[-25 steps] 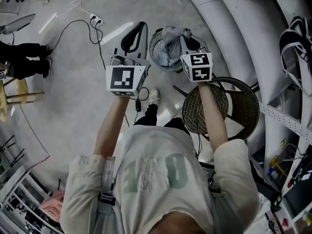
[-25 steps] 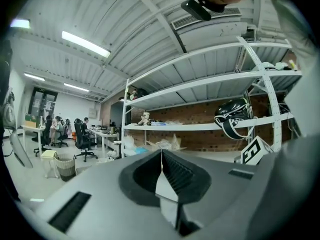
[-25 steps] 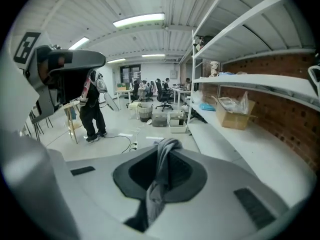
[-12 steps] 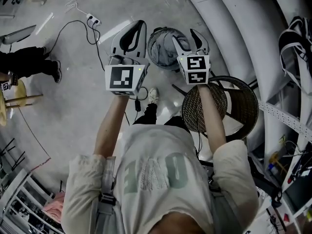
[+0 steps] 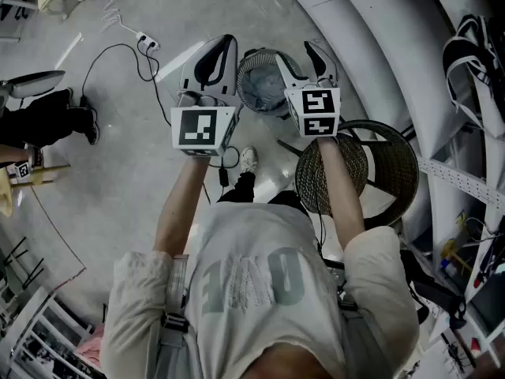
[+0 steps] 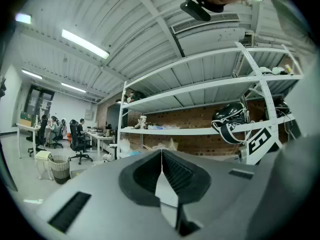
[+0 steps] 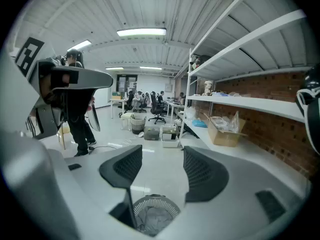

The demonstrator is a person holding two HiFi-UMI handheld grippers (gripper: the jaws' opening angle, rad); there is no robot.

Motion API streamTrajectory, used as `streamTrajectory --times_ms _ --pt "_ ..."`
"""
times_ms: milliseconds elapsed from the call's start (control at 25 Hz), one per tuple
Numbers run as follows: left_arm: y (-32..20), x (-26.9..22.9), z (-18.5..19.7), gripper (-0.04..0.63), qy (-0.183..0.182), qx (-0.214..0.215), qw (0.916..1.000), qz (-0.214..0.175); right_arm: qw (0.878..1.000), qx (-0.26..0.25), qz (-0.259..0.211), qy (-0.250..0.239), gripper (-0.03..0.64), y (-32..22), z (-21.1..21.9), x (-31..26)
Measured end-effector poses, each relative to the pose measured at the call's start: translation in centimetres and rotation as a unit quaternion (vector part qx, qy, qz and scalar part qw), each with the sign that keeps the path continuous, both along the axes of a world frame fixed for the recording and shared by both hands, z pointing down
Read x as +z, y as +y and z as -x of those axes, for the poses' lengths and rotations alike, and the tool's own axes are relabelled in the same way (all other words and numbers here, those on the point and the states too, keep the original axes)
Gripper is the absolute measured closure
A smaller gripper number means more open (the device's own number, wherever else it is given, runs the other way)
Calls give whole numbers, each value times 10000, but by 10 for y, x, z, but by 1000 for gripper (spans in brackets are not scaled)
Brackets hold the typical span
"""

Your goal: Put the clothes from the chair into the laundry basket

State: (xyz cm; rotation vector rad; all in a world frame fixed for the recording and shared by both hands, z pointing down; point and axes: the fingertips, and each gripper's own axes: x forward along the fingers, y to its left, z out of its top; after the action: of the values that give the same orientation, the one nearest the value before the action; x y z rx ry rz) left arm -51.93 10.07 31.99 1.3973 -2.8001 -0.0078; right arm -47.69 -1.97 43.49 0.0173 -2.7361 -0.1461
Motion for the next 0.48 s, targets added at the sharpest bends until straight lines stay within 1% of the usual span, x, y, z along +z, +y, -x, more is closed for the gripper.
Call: streamTrajectory --times_ms 40,80,120,160,320,480 --pt "1 -1 0 577 1 31 10000 -9 10000 38 -21 -29 350 0 -1 -4" --pt "2 -2 0 577 7 69 10000 -16 9999 110 -47 -93 380 0 -2 -11" --pt "4 -5 -1 577 10 106 9999 -33 9995 215 -66 -213 498 0 -4 -20" --pt "6 -10 -2 577 1 140 9999 -59 9987 330 -68 -384 580 0 -5 -32" --pt "-1 -36 -17 577 -177 292 9993 -116 9900 660 -149 -1237 595 -1 -21 -105" --pt "-17 -74 -47 577 -352 542 9973 -352 9760 748 -223 -2032 595 4 -54 -187"
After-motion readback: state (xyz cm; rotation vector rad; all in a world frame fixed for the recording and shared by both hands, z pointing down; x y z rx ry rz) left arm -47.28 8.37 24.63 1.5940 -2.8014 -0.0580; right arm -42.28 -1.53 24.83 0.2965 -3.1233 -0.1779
